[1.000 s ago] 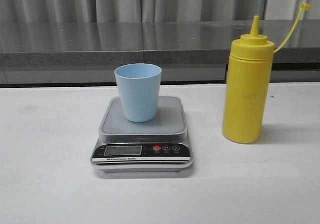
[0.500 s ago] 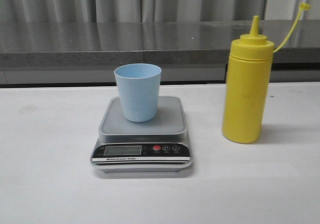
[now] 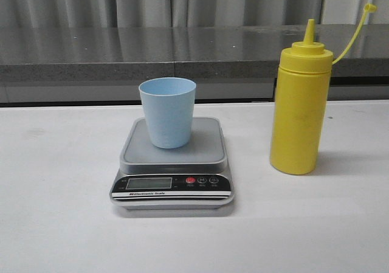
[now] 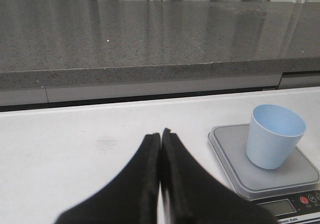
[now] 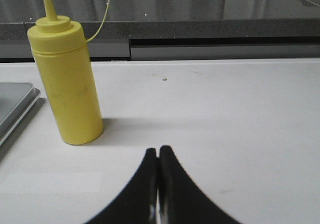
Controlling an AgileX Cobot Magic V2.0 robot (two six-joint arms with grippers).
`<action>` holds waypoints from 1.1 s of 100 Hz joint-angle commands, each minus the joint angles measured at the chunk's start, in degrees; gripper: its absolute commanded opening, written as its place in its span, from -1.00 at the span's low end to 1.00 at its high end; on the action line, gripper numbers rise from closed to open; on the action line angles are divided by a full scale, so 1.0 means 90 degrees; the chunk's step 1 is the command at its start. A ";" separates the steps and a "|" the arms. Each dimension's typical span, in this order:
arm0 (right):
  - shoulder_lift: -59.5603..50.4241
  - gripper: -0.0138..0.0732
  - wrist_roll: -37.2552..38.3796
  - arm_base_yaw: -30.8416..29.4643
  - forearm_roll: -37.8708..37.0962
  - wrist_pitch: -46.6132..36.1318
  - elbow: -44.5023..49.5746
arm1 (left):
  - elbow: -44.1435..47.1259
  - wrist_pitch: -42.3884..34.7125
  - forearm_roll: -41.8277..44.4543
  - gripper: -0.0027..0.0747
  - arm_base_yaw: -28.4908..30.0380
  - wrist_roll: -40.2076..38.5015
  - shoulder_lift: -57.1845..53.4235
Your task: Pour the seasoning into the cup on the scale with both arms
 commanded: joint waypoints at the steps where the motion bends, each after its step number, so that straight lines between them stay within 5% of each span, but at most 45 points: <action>1: -0.0136 -0.84 0.0001 -0.0040 -0.0050 -0.0851 0.0056 | -0.0195 -0.0523 -0.0040 -0.98 0.0024 -0.0048 0.0036; 110: -0.0136 -0.84 0.0001 -0.0040 -0.0055 -0.0809 0.0090 | -0.0195 -0.0523 -0.0040 -0.98 0.0024 -0.0048 0.0036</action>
